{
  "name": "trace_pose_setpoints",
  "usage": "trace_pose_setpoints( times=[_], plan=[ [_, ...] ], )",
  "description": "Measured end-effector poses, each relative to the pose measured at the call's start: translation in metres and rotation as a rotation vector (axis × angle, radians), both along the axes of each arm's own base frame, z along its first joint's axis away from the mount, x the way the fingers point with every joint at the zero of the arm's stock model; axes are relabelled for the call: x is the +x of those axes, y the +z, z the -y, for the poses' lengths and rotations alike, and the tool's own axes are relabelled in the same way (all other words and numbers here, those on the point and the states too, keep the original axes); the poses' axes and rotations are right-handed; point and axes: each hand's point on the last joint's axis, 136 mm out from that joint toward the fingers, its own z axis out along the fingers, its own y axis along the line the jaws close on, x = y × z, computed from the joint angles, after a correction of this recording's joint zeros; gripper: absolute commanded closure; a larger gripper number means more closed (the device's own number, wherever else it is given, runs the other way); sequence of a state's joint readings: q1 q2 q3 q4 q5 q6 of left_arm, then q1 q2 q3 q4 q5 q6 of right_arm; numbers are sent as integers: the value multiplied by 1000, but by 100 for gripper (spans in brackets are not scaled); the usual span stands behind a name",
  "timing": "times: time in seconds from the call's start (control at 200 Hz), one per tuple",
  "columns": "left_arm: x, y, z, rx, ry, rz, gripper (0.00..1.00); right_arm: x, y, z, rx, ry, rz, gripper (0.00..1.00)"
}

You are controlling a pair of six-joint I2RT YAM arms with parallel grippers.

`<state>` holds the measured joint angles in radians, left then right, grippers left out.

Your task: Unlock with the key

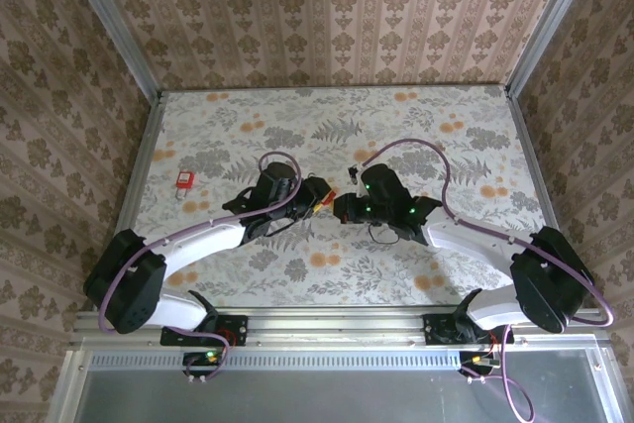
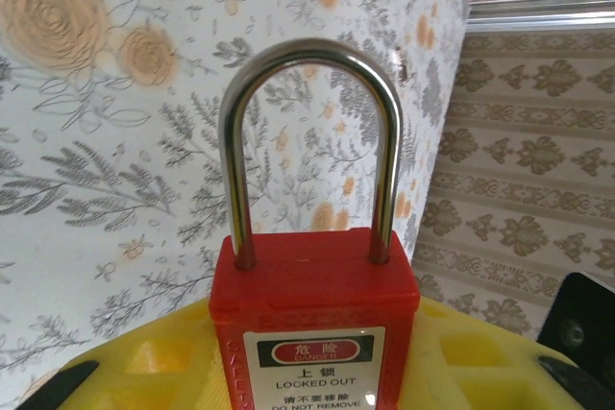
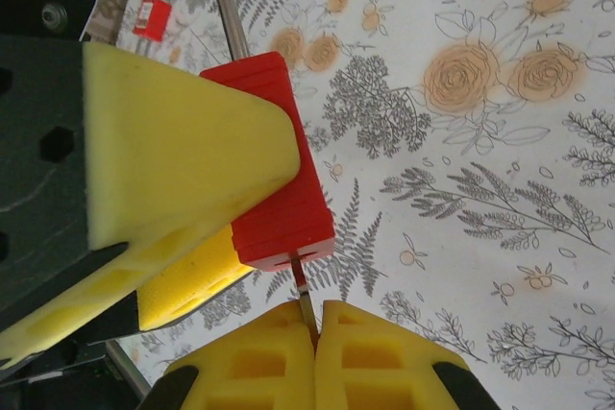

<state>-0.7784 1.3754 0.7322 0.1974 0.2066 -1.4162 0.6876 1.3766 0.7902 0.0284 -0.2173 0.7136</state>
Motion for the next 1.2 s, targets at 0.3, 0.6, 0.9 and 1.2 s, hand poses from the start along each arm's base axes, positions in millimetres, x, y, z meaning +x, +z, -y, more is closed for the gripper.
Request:
trace_pose_setpoints(
  times=[0.3,0.6,0.9,1.2],
  plan=[
    [7,9,1,-40,19,58,100,9,9,2,62,-8,-9,100],
    [16,29,-1,-93,22,170,100,17,27,2,230,-30,-65,100],
    [21,54,-1,-181,-19,311,100,22,48,4,377,-41,-90,100],
    [21,87,-2,-260,-45,498,100,26,77,4,521,-22,-94,100]
  ],
)
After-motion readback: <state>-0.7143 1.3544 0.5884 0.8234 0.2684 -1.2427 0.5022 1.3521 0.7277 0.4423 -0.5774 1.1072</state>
